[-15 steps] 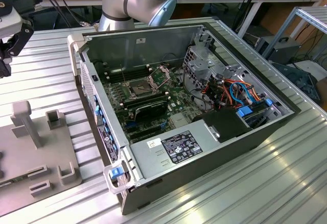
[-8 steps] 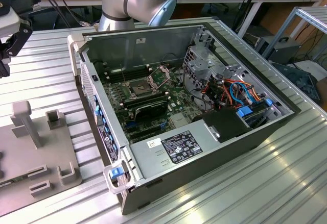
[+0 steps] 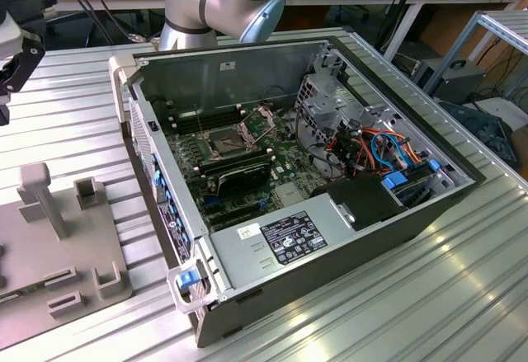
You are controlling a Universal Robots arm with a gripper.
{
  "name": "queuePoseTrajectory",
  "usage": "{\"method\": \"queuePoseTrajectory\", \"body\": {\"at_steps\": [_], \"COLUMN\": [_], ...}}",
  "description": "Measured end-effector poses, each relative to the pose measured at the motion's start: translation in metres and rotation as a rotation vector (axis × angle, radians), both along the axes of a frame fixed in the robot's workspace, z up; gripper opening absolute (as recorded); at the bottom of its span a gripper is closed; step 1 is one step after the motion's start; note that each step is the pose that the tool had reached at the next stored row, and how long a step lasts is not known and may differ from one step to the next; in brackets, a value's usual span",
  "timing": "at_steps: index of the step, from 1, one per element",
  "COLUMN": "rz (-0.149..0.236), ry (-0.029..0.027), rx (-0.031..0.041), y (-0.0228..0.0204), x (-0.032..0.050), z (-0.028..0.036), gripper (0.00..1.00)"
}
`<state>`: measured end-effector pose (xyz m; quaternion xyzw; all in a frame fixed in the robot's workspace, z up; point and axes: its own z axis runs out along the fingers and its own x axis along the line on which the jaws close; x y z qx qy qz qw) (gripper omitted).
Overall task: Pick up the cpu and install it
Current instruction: 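Reach for the cpu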
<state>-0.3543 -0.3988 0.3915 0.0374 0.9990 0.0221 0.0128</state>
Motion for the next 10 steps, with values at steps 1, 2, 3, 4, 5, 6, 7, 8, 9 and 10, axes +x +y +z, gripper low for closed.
{"method": "queuePoseTrajectory", "body": {"at_steps": [1,2,3,4,5,6,7,8,9,10], "rz": [0.000,0.000,0.000,0.000,0.000,0.000,0.000,0.000,0.000,0.000], "ry": [0.0001,0.0001,0.0001,0.0002,0.0004,0.0008,0.0016,0.0022,0.0030,0.0049], "rx": [-0.0001,0.0000,0.0000,0.0000,0.0000,0.0000,0.0000,0.0000,0.0001,0.0000], "y": [0.0000,0.0000,0.0000,0.0000,0.0000,0.0000,0.0000,0.0000,0.0000,0.0000], "x": [-0.0013,-0.0026,-0.0060,-0.0085,-0.0113,-0.0148,-0.0180,-0.0205,-0.0220,-0.0240], "z": [-0.0002,-0.0005,-0.0012,-0.0021,-0.0033,-0.0050,-0.0067,-0.0085,-0.0098,-0.0114], "gripper": [0.11,0.11,0.11,0.11,0.11,0.11,0.11,0.11,0.11,0.11]}}
